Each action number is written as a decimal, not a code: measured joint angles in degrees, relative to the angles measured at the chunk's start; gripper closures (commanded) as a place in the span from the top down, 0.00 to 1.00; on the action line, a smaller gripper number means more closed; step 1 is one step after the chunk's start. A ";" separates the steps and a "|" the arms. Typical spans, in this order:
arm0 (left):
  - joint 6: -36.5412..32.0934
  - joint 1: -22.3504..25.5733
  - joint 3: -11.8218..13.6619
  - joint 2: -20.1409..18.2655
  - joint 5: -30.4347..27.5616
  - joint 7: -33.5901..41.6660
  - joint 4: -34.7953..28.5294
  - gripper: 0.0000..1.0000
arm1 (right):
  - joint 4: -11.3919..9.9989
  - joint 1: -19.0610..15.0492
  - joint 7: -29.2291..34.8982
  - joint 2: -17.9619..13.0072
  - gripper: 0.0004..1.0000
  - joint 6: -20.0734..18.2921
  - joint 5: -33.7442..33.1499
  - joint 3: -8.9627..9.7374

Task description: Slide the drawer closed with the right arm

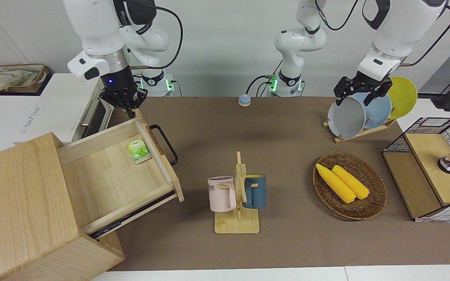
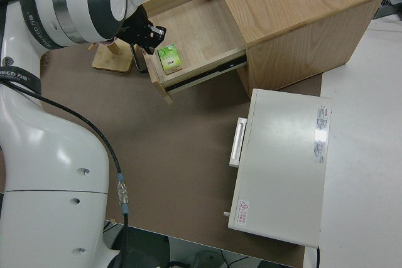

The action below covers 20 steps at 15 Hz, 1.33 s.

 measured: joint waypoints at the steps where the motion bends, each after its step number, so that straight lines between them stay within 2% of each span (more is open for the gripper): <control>1: 0.00 0.00 0.00 0.00 0.00 0.00 0.00 0.99 | 0.00 0.00 0.00 0.00 0.00 0.00 0.00 0.00; 7: 0.00 0.00 0.00 0.00 0.00 0.00 0.00 0.99 | 0.29 0.00 -0.05 -0.57 0.00 -0.64 0.00 0.21; 13: 0.00 0.00 0.00 0.00 0.00 0.00 0.00 0.99 | 0.57 0.77 0.08 -3.77 0.00 -2.07 0.00 0.90; 14: 0.00 0.00 0.00 0.00 0.00 0.00 0.00 0.99 | 0.56 1.48 1.26 -3.87 0.00 -2.22 -0.01 0.93; 20: 0.00 0.00 0.00 0.00 0.00 0.00 0.00 0.99 | 0.55 8.81 17.63 -3.88 0.00 -2.22 -0.14 1.21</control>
